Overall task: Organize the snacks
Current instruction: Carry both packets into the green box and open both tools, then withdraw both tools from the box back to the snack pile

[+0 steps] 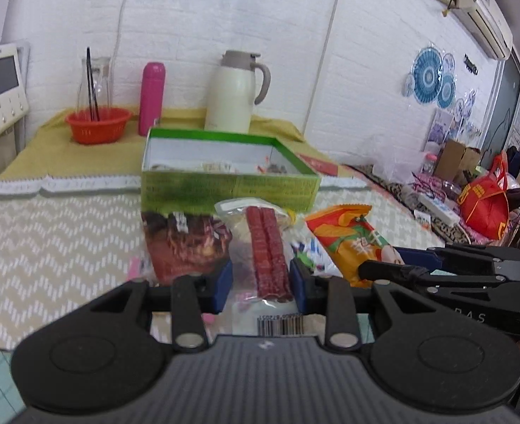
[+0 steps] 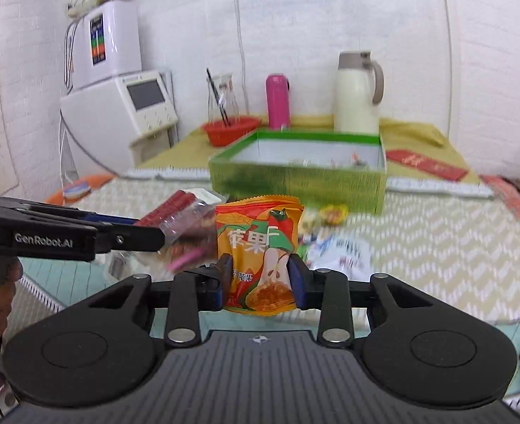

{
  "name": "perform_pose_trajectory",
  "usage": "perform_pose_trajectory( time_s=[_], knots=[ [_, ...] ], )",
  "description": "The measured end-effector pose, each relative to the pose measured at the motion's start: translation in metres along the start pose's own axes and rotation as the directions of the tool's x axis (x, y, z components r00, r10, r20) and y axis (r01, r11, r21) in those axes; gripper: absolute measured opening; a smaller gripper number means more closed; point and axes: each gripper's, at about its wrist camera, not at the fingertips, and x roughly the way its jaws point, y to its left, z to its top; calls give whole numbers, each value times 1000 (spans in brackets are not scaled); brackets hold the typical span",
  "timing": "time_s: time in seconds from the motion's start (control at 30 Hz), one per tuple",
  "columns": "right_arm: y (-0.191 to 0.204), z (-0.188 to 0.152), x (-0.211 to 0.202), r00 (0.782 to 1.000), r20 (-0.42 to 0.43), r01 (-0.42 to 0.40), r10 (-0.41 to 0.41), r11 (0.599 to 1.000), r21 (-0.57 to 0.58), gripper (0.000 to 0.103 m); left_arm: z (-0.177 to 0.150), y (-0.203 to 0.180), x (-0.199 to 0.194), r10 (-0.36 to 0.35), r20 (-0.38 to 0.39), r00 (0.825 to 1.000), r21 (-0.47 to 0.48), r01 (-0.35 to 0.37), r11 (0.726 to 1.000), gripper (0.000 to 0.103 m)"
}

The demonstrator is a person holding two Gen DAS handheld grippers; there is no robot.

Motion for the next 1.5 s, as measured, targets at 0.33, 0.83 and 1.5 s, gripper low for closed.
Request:
perform_pose_trajectory(
  time_s=[0.33,0.83,1.5],
  knots=[
    [-28,69,43,992,110,57,-55,998,-14,59,89,6,44,39,104,994,40,-43,998,31],
    [-78,92,177,995,21,92,-94,995,46,59,137,68,184,122,-3,993,-37,-122,992,32],
    [-78,74,214,992,22,123,-121,984,-131,103,125,76,214,237,18,971,-44,-236,971,97]
  ],
)
